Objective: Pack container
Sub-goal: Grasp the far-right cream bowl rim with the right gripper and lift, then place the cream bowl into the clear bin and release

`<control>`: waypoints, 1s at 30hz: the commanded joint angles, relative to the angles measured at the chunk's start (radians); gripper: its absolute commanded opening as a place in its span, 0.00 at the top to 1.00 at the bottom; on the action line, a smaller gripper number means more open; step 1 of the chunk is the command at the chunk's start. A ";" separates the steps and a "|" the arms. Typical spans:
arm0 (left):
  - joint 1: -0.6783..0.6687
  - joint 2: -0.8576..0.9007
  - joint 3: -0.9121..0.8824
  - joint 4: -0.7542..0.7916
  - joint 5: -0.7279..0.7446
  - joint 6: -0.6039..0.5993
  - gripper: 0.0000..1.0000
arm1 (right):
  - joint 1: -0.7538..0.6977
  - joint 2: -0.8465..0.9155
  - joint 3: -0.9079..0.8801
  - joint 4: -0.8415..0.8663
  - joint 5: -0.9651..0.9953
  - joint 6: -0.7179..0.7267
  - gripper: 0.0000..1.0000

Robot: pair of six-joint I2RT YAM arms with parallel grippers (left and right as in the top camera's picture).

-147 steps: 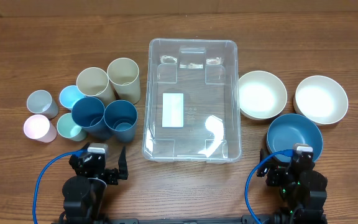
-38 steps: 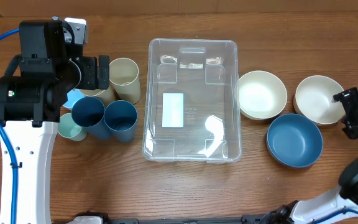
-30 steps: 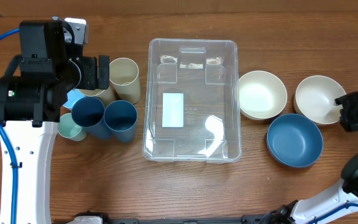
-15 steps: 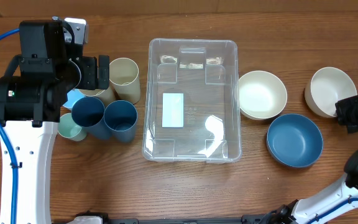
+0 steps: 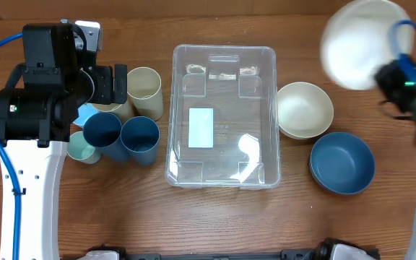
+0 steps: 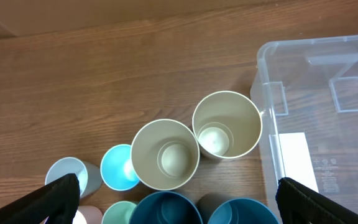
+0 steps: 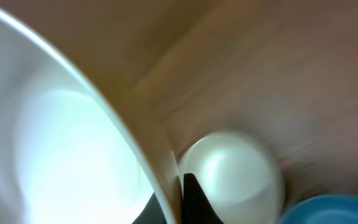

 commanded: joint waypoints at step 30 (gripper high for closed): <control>0.002 0.000 0.028 0.003 -0.004 0.016 0.00 | 0.581 0.569 0.092 0.291 0.234 -0.153 0.57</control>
